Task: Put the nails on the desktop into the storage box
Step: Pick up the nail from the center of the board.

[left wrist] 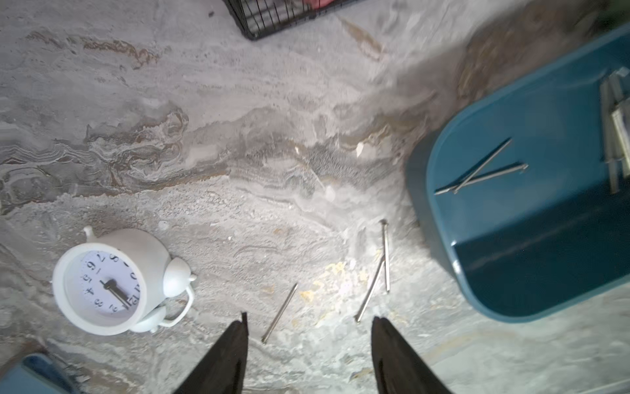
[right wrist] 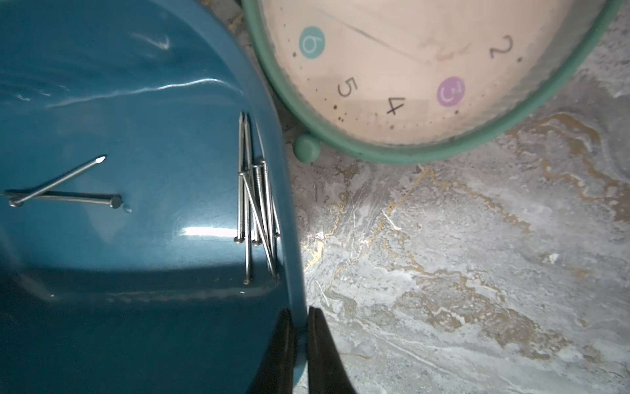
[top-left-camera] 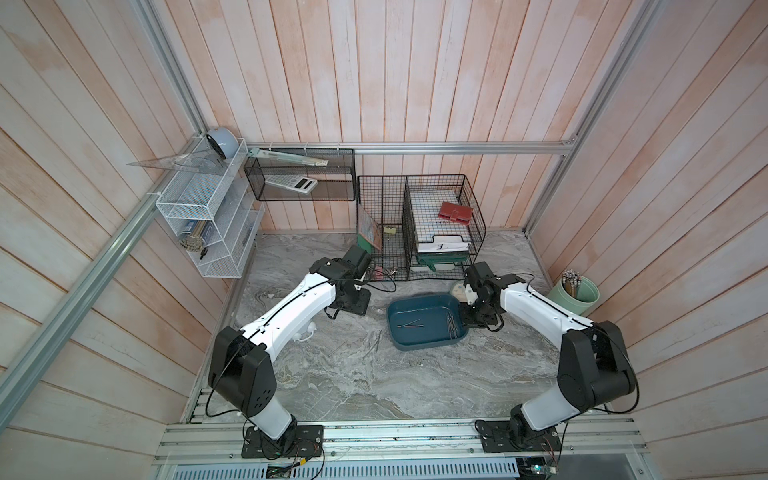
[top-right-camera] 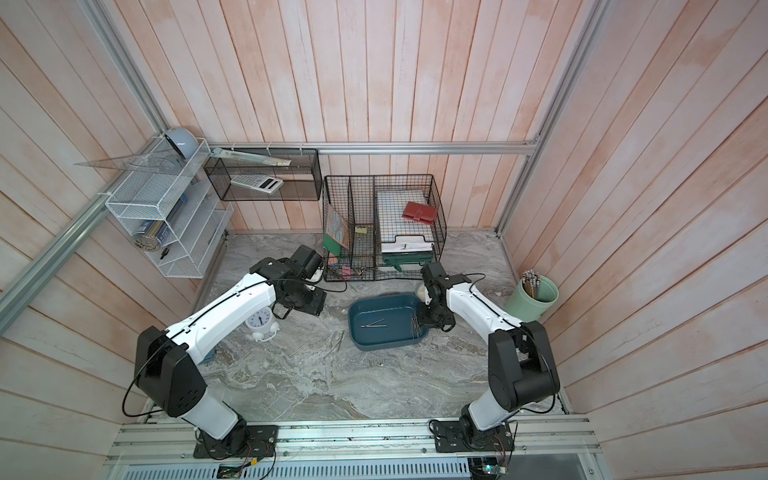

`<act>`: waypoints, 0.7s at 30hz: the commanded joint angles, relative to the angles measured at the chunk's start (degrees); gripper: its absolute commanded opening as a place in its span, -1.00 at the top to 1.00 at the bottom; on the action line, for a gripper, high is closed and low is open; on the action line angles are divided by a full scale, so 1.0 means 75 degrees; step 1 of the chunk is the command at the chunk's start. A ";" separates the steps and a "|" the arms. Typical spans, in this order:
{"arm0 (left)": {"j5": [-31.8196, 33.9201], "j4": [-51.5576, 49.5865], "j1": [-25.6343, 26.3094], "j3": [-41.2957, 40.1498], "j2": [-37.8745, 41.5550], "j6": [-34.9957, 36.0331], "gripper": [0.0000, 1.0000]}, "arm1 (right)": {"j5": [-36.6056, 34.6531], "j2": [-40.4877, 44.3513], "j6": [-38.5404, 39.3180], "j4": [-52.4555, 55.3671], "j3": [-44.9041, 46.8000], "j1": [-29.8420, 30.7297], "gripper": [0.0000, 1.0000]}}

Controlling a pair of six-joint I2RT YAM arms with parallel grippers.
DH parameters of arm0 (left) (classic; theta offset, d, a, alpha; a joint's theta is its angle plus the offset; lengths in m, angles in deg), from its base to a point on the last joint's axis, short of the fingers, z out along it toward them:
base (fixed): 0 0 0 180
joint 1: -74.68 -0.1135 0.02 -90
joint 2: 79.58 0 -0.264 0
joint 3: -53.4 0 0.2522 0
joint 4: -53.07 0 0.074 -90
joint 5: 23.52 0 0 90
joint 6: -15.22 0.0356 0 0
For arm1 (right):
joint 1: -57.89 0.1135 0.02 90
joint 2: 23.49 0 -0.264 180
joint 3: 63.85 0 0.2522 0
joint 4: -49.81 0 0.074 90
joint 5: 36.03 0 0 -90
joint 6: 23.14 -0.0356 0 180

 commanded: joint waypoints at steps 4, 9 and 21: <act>0.1054 -0.0658 0.0156 -0.0314 -0.0264 0.1968 -0.18 | 0.0358 -0.0158 0.0091 -0.0058 0.0280 0.0050 1.00; 0.0721 -0.0493 0.0208 -0.1052 -0.0429 0.2451 -0.15 | 0.0347 -0.0185 0.0097 -0.0059 0.0280 0.0049 1.00; 0.0195 0.0344 0.0288 -0.2079 -0.1035 0.2478 -0.15 | 0.0370 -0.0217 0.0113 -0.0123 0.0279 0.0050 1.00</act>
